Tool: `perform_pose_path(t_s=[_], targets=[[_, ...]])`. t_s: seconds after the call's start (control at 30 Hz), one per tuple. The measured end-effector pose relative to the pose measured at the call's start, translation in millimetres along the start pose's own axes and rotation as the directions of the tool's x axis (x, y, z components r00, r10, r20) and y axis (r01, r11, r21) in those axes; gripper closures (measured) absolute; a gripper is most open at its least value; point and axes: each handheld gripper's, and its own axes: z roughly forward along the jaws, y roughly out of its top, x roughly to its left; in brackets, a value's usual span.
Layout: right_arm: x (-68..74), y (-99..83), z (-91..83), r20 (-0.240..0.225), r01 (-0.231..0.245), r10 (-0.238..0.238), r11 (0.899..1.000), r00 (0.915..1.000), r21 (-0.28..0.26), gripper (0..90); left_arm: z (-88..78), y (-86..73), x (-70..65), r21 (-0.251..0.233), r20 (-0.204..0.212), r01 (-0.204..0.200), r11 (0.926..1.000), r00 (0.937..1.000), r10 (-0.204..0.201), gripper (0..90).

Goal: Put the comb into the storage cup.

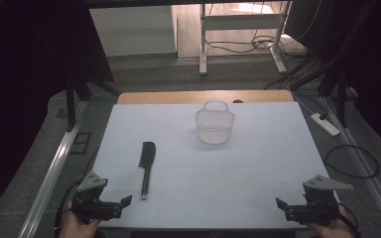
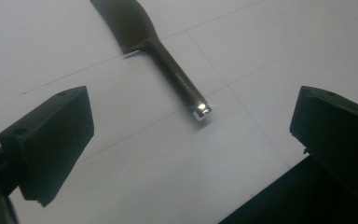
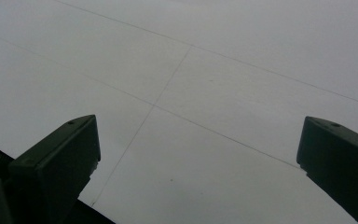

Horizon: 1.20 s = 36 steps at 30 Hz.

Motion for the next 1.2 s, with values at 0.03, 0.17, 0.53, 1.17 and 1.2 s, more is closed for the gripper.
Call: perform_pose_path(t_s=[0.03, 0.17, 0.53, 1.17, 1.2], targets=[[0.0, 0.0, 0.0, 0.001, 0.0, 0.0, 1.0, 1.0, 0.001, 0.0, 1.4, 0.8, 0.3, 0.012, -0.008, -0.007, 0.9999, 0.9999, 0.007, 0.2], [0.1, 0.0, 0.1, -0.001, 0.001, -0.001, 1.0, 1.0, 0.002, 0.0, 6.1, 2.8, 1.3, 0.032, -0.011, -0.014, 0.9994, 0.9998, 0.014, 0.0], [1.0, -0.2, 0.0, -0.002, 0.012, -0.012, 1.0, 0.9999, -0.001, 0.1, 13.7, 8.2, 9.0, 0.054, 0.046, -0.015, 0.9984, 0.9989, 0.013, 0.0], [1.3, -0.1, 0.6, 0.004, 0.015, -0.015, 1.0, 0.9999, 0.005, 0.5, 27.2, 27.0, 14.5, 0.046, 0.089, -0.046, 0.9979, 0.9952, 0.041, 0.0], [1.4, 0.0, 0.7, 0.004, 0.014, -0.014, 1.0, 0.9999, 0.005, 0.5, 28.9, 28.9, 14.4, 0.04, 0.086, -0.047, 0.9981, 0.9953, 0.043, 0.0]])
